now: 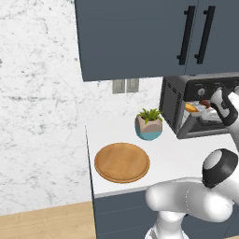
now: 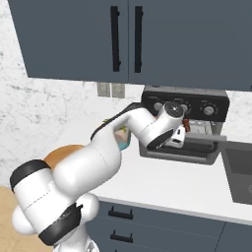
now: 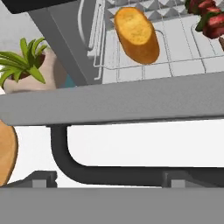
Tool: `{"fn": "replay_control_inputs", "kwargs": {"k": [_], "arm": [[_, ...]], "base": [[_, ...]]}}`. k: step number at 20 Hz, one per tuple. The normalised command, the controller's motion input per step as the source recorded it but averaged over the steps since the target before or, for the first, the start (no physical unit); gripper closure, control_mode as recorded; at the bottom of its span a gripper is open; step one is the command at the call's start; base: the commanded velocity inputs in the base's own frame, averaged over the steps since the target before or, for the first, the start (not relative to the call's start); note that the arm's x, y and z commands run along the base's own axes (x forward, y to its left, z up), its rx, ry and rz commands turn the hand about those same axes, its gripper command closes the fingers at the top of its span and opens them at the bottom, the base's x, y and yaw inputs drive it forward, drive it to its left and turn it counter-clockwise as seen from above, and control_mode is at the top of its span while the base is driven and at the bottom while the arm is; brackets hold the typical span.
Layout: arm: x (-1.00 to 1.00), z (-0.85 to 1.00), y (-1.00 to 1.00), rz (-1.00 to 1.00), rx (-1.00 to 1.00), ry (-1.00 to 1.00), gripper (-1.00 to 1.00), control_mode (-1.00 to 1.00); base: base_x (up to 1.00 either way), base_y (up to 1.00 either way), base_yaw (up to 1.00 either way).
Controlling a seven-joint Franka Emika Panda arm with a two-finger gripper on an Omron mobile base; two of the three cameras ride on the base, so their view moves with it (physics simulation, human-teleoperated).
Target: Pick up the kebab skewer and baguette bread, and place them inside the toaster oven. Close the toaster oven door and start by setting the timer.
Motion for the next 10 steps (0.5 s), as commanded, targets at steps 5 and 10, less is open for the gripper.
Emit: {"fn": "replay_control_inputs", "kwargs": {"k": [5,10], "arm": [[0.54,-0.07,0.33,0.00,0.00,-0.07,-1.00,-1.00],[0.43,-0.05,0.27,0.00,0.00,-0.05,-1.00,-1.00]], "base": [[0.00,0.00,0.00],[0.00,0.00,0.00]]}}
